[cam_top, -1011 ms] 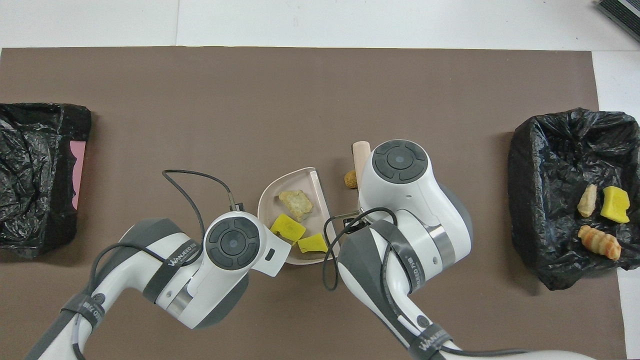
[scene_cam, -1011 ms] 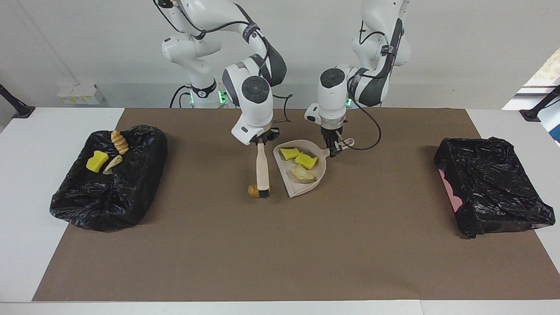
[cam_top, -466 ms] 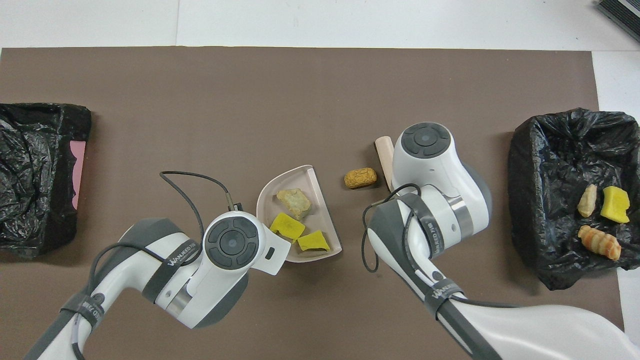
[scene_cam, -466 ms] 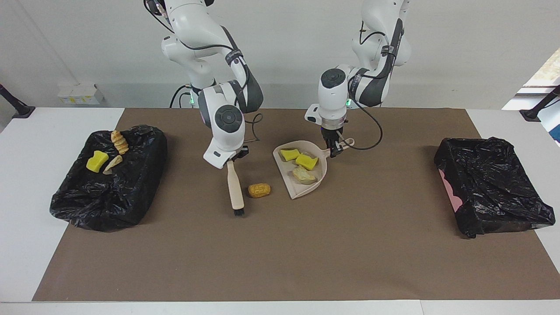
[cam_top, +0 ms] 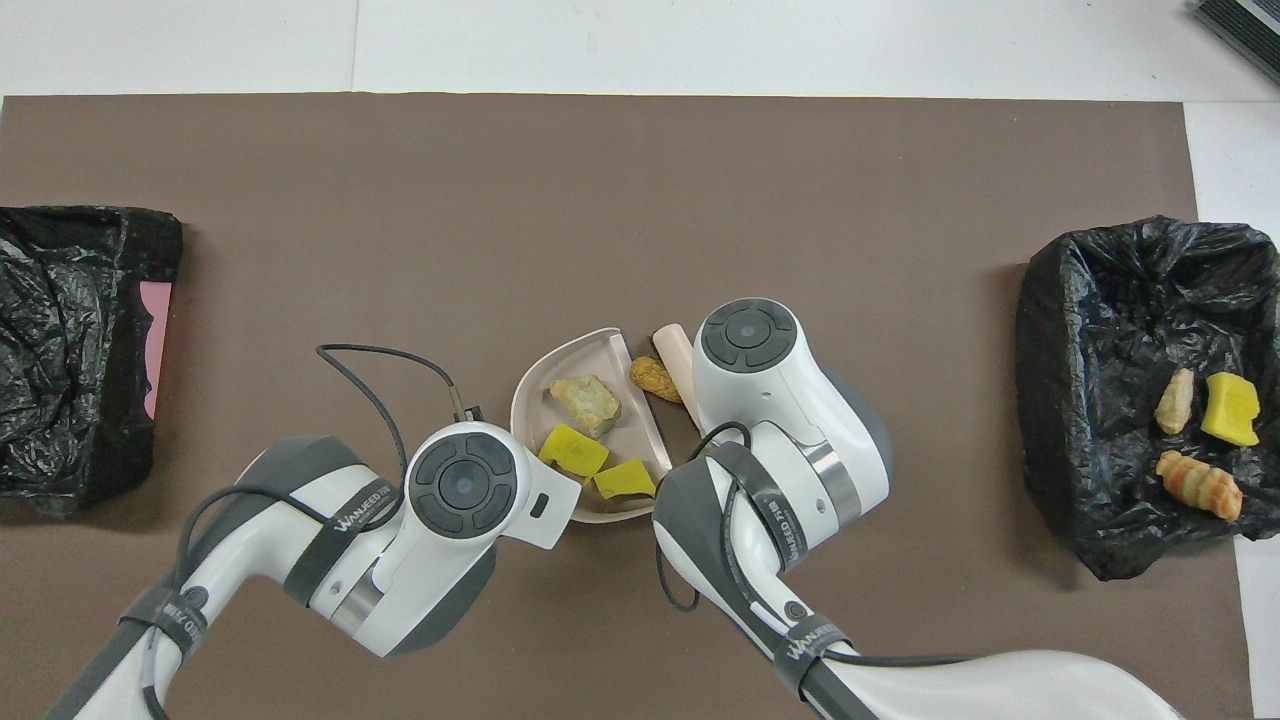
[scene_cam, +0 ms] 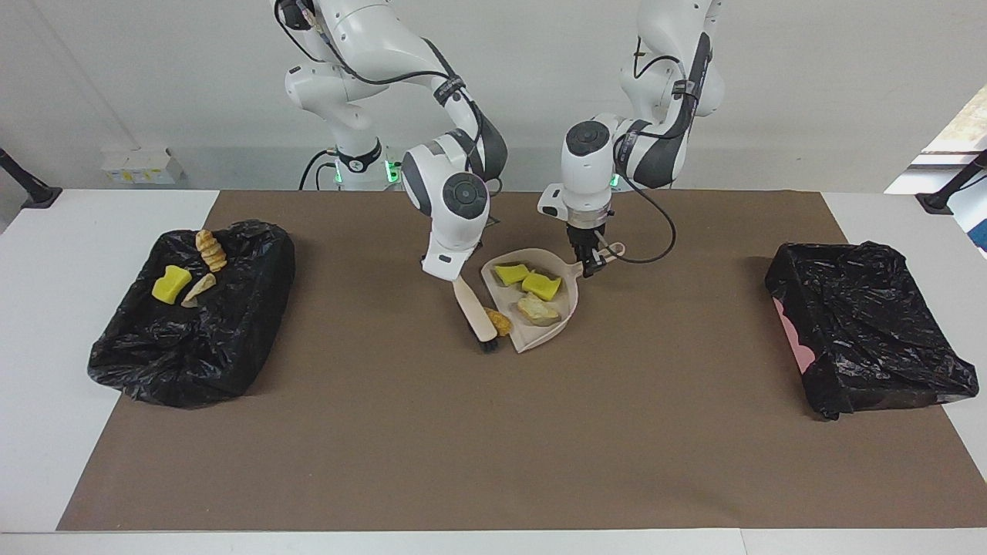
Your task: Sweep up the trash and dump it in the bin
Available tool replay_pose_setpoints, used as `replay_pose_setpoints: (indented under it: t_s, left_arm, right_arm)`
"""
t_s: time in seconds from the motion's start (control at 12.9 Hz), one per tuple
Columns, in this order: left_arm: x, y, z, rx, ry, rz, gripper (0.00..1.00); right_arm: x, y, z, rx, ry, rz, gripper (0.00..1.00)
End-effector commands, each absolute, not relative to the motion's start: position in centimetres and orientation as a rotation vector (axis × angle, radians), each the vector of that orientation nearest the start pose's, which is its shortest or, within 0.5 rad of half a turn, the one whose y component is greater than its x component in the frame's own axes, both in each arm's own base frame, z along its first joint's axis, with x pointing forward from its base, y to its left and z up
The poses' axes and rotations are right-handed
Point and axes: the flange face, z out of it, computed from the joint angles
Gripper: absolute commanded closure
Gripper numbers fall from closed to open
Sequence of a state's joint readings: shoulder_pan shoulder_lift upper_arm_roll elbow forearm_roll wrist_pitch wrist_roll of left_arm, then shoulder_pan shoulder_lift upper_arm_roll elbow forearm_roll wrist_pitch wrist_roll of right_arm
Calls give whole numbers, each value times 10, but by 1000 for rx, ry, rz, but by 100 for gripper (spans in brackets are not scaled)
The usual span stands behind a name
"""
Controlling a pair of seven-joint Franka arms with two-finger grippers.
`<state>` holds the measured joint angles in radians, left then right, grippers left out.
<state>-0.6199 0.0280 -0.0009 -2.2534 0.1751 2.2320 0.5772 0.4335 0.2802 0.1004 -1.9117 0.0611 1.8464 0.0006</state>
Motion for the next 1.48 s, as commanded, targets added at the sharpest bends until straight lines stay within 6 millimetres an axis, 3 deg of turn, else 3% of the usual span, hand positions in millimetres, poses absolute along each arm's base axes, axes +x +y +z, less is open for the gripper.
replay_pose_setpoints:
  t_s: [0.0, 0.16, 0.23, 0.39, 0.62, 0.86, 1.01, 1.09, 1.24, 1.4]
  left_arm:
    - [422, -291, 348, -2392, 1807, 56, 100]
    - [423, -290, 348, -2393, 1805, 57, 100]
    - [425, -287, 348, -2391, 1809, 56, 100]
    - [432, -281, 349, -2398, 1800, 55, 100]
    - [440, -272, 351, -2363, 1846, 68, 100]
    - [454, -243, 375, -2319, 1896, 35, 100]
    - [463, -219, 396, -2299, 1916, 47, 100]
    - [468, -203, 412, -2279, 1932, 35, 100]
    - [479, -156, 440, -2222, 1981, 17, 100]
    - [491, -107, 463, -2189, 2011, 42, 100]
  right_arm:
    - [474, 316, 332, -2882, -839, 490, 100]
    - [465, 335, 338, -2841, -808, 486, 100]
    - [468, 334, 338, -2842, -802, 486, 100]
    - [475, 320, 338, -2861, -787, 503, 100]
    - [494, 283, 350, -2928, -719, 566, 100]
    - [498, 273, 374, -3029, -591, 583, 100]
    - [491, 284, 379, -3105, -378, 572, 100]
    - [480, 299, 382, -3131, -304, 571, 100]
    - [462, 317, 385, -3145, -190, 578, 100]
    - [435, 358, 381, -3150, -102, 595, 100]
